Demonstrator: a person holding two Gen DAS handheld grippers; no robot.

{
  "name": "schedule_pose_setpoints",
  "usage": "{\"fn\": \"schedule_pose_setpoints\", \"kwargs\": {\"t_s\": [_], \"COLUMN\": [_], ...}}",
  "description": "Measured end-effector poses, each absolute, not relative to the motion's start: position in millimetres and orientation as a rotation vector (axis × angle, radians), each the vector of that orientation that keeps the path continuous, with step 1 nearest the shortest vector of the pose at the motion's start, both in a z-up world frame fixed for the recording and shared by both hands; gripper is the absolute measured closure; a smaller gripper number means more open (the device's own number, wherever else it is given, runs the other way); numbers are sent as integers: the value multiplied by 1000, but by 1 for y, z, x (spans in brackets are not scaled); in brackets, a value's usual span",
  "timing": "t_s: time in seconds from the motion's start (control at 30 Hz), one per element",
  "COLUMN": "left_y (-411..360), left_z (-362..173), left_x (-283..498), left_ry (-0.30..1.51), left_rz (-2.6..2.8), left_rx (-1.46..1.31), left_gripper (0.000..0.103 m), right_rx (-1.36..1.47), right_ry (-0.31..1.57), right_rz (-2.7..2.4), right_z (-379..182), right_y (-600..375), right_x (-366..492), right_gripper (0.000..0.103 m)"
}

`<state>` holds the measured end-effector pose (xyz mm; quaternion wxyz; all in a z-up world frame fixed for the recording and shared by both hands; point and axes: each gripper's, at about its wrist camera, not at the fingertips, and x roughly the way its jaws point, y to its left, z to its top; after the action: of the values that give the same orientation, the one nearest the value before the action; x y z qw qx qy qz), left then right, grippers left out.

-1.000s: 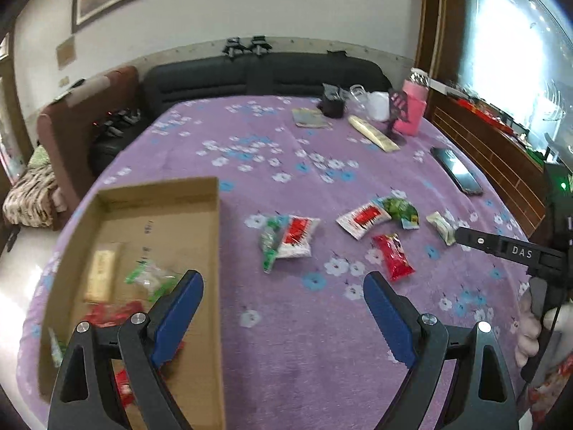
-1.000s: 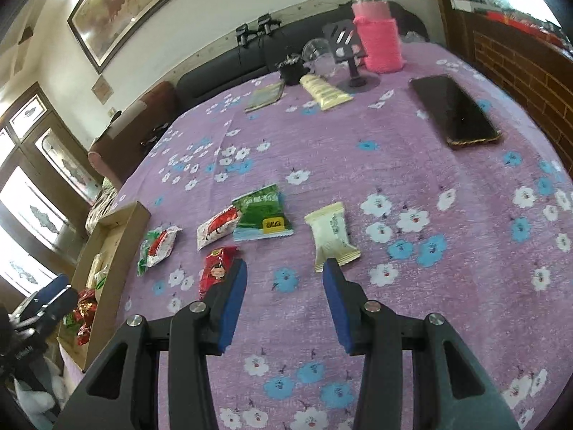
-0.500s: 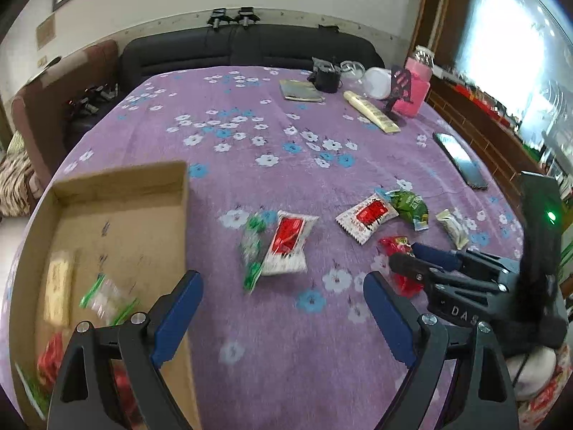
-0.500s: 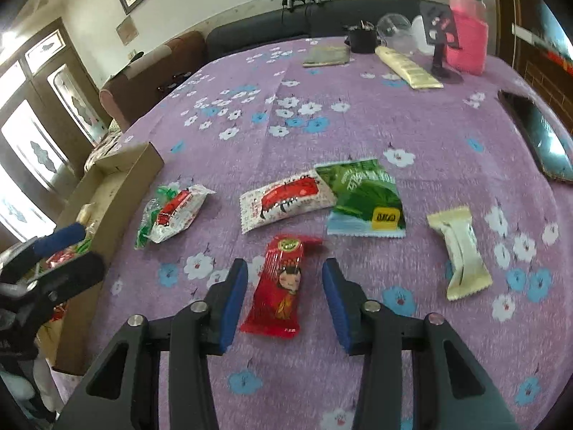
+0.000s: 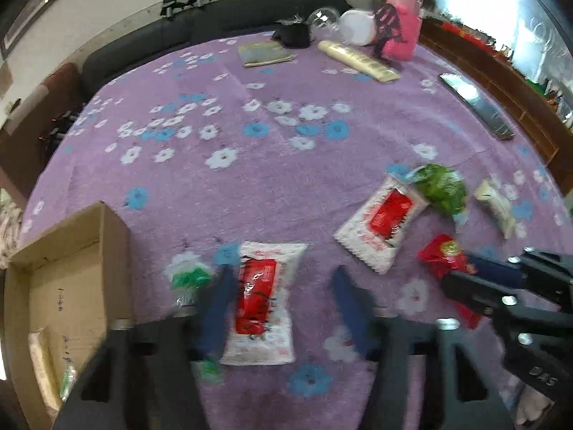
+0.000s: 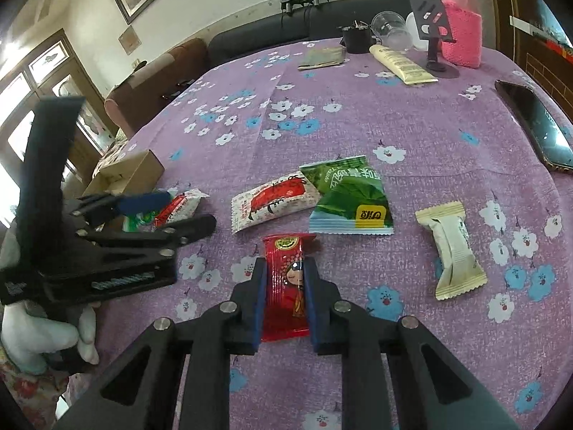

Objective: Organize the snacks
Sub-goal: 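Grasp the red-and-white packet with the left tool while the right tool grasps a red wrapper, then carry both snacks over the box and open both tools to drop them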

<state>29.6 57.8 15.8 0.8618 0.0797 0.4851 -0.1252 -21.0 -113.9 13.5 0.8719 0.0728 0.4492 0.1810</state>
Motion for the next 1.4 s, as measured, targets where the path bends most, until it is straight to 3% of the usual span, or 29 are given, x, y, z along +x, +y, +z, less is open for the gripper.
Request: {"fn": "schedule_pose_setpoints", "kwargs": {"t_s": [0.13,0.43,0.73,1.0,1.4], "left_y": [56,78,175,270,312], "left_z": [21,49,90,75,47], "left_x": [17,-18,-60,-62,-60], "left_ry": [993,940,830,837,857], "left_rz": [-277,-327,-161,8,43], "left_rx": [158,10,-128,-256,-345], "left_gripper": [80,81,81,80,80], "right_rx": [159,176,158,89,-55], "right_ry": [931,880,858,872,940], "right_rz": [371,371,425,607,702], "right_z": [15,22,36,72,59], "right_y": [-116,-118,-103,-12,125], "right_x": [-23,-29,-39,-46,-30], "right_gripper": [85,85,85,85,84]}}
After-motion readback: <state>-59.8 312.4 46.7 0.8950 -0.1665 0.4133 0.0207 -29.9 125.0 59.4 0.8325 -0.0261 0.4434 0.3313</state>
